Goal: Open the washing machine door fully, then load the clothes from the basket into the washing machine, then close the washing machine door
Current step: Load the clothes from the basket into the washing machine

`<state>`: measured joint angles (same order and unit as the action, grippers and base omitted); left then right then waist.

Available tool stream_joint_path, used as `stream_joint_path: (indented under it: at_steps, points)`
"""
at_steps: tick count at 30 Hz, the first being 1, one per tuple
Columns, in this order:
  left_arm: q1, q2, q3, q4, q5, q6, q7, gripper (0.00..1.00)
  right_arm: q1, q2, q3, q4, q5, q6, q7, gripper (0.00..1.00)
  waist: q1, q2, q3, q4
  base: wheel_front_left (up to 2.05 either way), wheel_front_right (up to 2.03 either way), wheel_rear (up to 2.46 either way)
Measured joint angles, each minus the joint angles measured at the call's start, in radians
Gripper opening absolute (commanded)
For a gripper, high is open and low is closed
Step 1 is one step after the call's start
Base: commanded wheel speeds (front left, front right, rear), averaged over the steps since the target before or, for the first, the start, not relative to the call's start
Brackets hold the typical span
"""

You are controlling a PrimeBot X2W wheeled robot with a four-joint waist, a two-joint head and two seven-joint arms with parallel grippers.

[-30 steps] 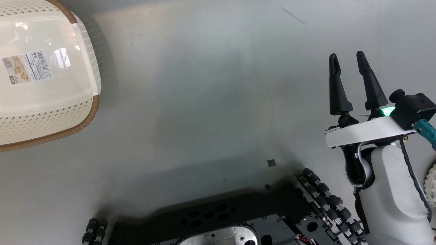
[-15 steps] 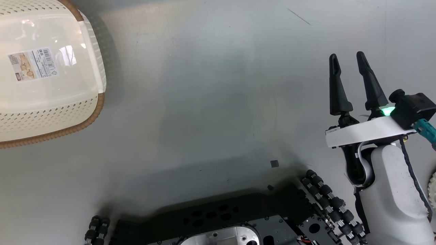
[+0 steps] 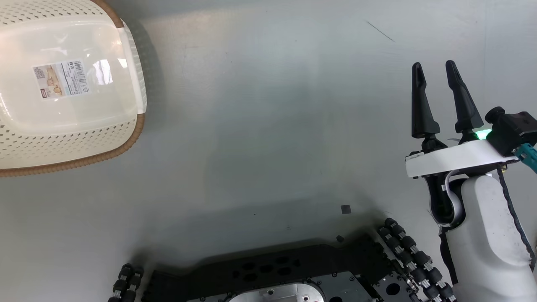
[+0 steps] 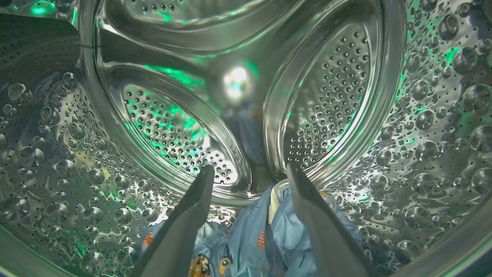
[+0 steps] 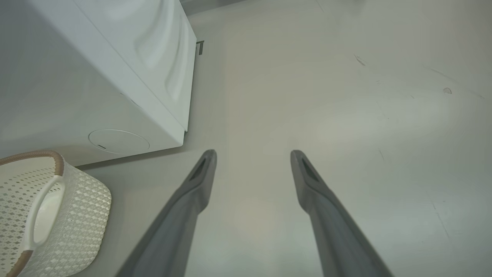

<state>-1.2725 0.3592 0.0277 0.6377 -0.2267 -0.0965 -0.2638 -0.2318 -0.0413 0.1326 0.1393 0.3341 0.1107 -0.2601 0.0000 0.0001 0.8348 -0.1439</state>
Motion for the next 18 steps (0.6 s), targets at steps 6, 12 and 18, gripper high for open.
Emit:
stream_joint_path:
  at_steps: [6, 12, 18]
  points:
    - [0.031, -0.03, -0.001, 0.002, -0.003, -0.001, 0.0, 1.0, -0.006, 0.0, -0.003, 0.008, 0.0, 0.0, 0.0, 1.0, 0.0, 0.0, -0.022, 0.016, 0.0, 0.0, 0.0]
    - [0.075, -0.061, -0.001, 0.009, -0.004, -0.008, 0.0, 1.0, -0.008, -0.001, -0.015, 0.013, -0.001, 0.0, 0.0, 1.0, 0.0, 0.0, -0.049, 0.028, 0.0, 0.0, 0.0]
    - [0.14, -0.085, 0.0, 0.005, -0.005, -0.008, 0.0, 1.0, -0.012, -0.001, -0.025, 0.024, -0.001, 0.0, 0.0, 1.0, 0.0, 0.0, -0.082, 0.043, 0.0, 0.0, 0.0]
